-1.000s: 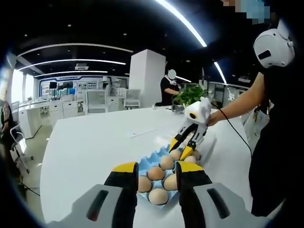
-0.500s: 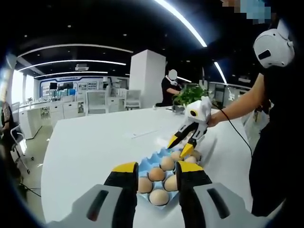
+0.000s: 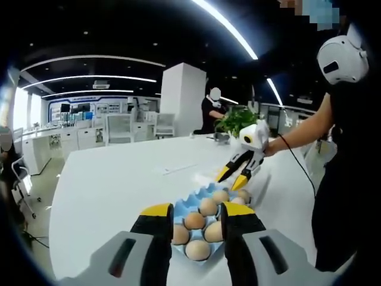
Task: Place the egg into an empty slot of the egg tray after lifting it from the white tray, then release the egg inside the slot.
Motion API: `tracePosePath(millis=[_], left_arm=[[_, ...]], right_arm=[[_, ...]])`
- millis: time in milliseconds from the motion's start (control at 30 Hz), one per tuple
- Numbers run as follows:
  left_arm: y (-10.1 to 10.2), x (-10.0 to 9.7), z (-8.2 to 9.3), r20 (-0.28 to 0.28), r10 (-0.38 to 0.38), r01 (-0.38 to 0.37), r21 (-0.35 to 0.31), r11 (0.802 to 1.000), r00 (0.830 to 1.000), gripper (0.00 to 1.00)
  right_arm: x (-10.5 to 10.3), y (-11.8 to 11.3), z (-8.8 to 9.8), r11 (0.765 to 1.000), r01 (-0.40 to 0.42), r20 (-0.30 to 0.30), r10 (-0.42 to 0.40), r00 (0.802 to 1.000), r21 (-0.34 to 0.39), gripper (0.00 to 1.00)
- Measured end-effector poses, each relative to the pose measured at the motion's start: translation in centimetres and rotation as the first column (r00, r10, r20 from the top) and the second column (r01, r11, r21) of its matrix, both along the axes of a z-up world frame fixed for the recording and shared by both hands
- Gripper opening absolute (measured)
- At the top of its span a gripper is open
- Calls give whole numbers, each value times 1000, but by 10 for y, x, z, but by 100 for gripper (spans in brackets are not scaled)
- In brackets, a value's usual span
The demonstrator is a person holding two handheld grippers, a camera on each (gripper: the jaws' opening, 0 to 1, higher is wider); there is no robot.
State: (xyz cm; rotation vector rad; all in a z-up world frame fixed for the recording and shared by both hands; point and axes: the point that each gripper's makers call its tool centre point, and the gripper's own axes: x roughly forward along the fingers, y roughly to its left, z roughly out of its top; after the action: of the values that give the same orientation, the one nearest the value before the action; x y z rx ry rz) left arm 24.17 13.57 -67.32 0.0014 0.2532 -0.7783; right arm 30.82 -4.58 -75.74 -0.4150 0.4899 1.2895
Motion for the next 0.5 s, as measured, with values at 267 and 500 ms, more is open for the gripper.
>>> tracePosePath(millis=[267, 500], left_arm=[[0, 1, 0, 1, -2, 2, -3, 1000, 1000, 32], [1, 1, 0, 0, 0, 0, -1, 1000, 1000, 32]], right_arm=[[2, -25, -1, 999, 52, -3, -52, 999, -10, 29], [4, -45, 0, 996, 93, 2, -93, 996, -18, 28]])
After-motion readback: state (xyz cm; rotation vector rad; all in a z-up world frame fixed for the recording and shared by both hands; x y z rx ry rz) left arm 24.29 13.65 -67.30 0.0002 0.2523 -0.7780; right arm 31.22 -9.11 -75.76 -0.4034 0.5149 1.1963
